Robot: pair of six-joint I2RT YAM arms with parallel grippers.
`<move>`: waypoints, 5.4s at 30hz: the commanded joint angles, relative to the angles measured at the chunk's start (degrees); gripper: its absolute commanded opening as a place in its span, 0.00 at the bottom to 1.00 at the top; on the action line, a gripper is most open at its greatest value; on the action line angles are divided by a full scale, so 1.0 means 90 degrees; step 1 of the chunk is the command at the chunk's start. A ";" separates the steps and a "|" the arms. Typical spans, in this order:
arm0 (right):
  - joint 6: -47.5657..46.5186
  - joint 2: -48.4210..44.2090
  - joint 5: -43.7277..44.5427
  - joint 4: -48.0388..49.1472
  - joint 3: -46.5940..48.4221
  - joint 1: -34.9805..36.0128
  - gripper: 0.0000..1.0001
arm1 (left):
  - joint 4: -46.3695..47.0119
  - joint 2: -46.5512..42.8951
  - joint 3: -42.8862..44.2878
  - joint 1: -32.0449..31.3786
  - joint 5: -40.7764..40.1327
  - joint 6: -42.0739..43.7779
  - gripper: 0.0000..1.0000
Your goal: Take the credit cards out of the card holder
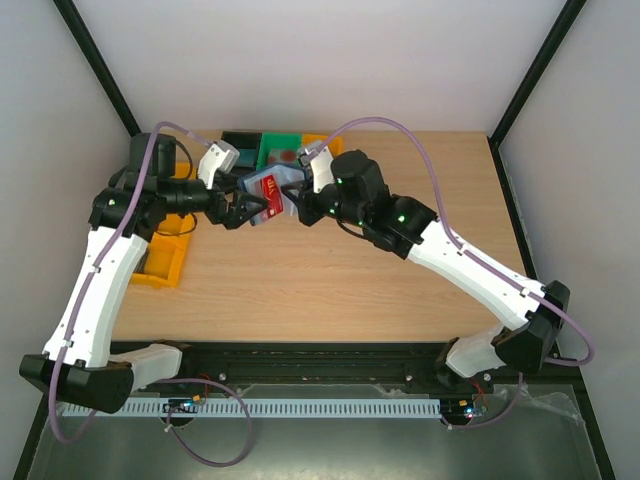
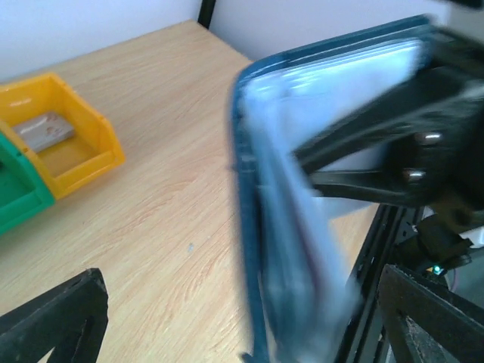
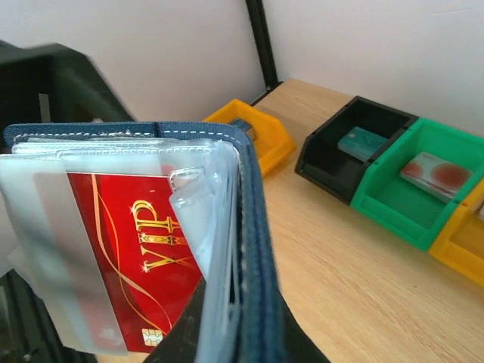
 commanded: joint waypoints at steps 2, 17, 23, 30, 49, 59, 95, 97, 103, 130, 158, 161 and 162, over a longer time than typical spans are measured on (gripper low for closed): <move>0.0045 -0.0429 -0.0745 0.0210 0.0129 -0.0029 0.02 | 0.0320 0.0018 -0.0198 0.0019 -0.0267 -0.0145 0.87; 0.0214 -0.0623 -0.0805 0.0560 -0.0491 -0.0508 0.23 | 0.0191 -0.0240 -0.0373 0.0186 0.0108 -0.0227 0.02; -0.0031 -0.0281 0.1050 -0.0602 -0.0269 -0.0544 0.43 | 0.0937 -0.0096 -0.0966 -0.0617 -0.6277 0.0325 0.02; 0.0996 -0.0731 -0.3467 0.2932 -0.1458 -0.0389 0.36 | 0.0814 0.0222 -0.0897 -0.0958 -0.6452 0.0320 0.02; 0.2203 0.0379 -0.2456 0.3745 -0.1419 -0.0422 0.10 | 0.0306 0.0100 -0.0236 -0.0169 -0.0979 -0.0385 0.02; 0.0960 0.0092 -0.1882 0.2370 -0.1282 -0.0689 0.14 | 0.0032 -0.0023 -0.0174 0.0009 0.0157 0.0054 0.02; -0.0131 -0.0446 -0.5143 0.3187 -0.1466 -0.0292 0.20 | 0.0173 0.0014 -0.0289 -0.0117 0.1457 0.0338 0.02; -0.0675 -0.0438 -0.5000 0.2484 -0.1222 -0.0004 0.21 | 0.0282 0.0059 -0.0349 -0.0181 0.1329 0.0269 0.02; -0.0631 -0.0464 -0.3561 0.2348 -0.1143 0.0061 0.02 | 0.0163 0.0127 -0.0229 -0.0244 0.1441 0.0396 0.02; -0.0309 -0.1072 -0.3561 0.2195 -0.1686 -0.0783 0.02 | -0.0273 -0.0173 -0.0453 0.0181 0.2450 0.0978 0.13; -0.0507 -0.2017 -0.2434 0.0949 -0.2044 -0.1803 0.02 | 0.2266 0.0036 -0.2563 0.0929 0.0865 -0.1961 0.02; -0.0438 -0.1944 -0.2494 0.0811 -0.1893 -0.2016 0.02 | 0.2994 0.0391 -0.3203 0.0911 0.0577 -0.2416 0.02; -0.0439 -0.1882 -0.2502 0.0739 -0.1789 -0.2032 0.02 | 0.3196 0.0570 -0.3340 0.0866 0.0519 -0.2554 0.02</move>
